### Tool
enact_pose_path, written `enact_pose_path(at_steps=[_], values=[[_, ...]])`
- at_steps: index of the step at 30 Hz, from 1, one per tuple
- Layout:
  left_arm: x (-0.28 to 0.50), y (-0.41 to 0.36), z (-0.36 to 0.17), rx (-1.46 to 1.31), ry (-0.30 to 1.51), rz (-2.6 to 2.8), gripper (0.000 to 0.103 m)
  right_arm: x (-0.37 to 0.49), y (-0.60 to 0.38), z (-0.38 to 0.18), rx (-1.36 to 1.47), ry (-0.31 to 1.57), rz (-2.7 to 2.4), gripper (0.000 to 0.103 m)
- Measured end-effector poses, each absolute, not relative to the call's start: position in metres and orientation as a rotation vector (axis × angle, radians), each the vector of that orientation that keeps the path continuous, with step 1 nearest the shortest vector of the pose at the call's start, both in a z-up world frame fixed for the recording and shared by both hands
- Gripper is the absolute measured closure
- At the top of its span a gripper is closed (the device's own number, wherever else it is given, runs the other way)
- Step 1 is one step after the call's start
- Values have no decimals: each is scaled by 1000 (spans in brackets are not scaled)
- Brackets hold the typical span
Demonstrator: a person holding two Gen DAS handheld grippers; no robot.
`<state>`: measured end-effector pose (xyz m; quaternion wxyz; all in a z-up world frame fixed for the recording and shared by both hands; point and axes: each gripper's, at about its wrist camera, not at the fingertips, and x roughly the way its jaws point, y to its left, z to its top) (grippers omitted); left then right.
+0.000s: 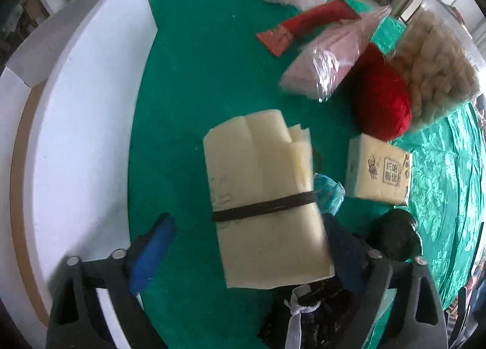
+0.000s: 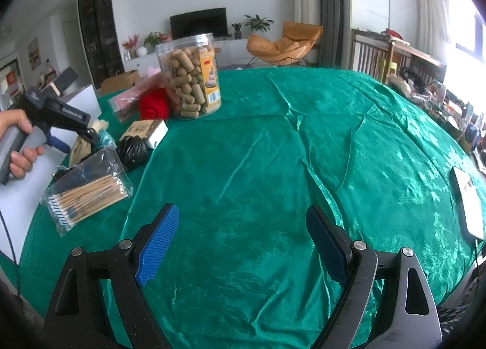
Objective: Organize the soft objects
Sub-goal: 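Move the left gripper down onto the cream rolled towel with black band, then close the left gripper around the cream rolled towel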
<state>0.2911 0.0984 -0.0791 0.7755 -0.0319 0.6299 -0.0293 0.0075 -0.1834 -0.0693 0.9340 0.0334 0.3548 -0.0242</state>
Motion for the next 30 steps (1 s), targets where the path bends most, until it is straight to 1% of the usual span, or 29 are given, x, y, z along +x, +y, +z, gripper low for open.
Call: enact_pose_path(at_steps=[1,3,5,6,7,10,14,15,16,17,18,19,21,23,25,27,30], values=[[292,100,-78,-79,1363,-72,18,7,-183,-69,67,727,-49,15],[294,100,-83,-110,1366,-91,20,8,-184,-69,66,725,-50,15],[291,104,-84,-171,1329,-115,36,8,-184,-69,67,723,-51,15],[290,107,-83,-211,1314,-136,46,7,-184,-70,68,723,-52,15],[290,108,-82,-223,1307,-134,50,8,-183,-70,69,725,-53,15],[282,97,-78,-141,1279,-110,56,8,-185,-71,74,727,-54,15],[269,75,-82,-10,1274,-110,57,7,-188,-70,83,724,-55,15],[266,71,-84,32,1281,-116,56,7,-189,-70,84,724,-54,15],[264,67,-84,79,1279,-107,51,7,-189,-70,85,725,-53,15],[264,65,-86,106,1270,-97,49,7,-189,-70,87,726,-52,15],[266,64,-88,128,1264,-82,39,7,-189,-70,88,726,-51,15],[267,63,-91,130,1264,-71,27,7,-189,-70,87,727,-50,15],[271,64,-98,104,1263,-61,17,6,-189,-70,85,725,-50,15],[272,79,-107,65,1279,-63,16,6,-190,-69,85,721,-52,15],[278,89,-117,-1,1289,-72,6,6,-191,-69,89,722,-53,15],[279,98,-121,-49,1275,-70,2,7,-192,-71,94,728,-53,15],[278,99,-125,-20,1249,-76,0,8,-192,-73,98,735,-51,15]])
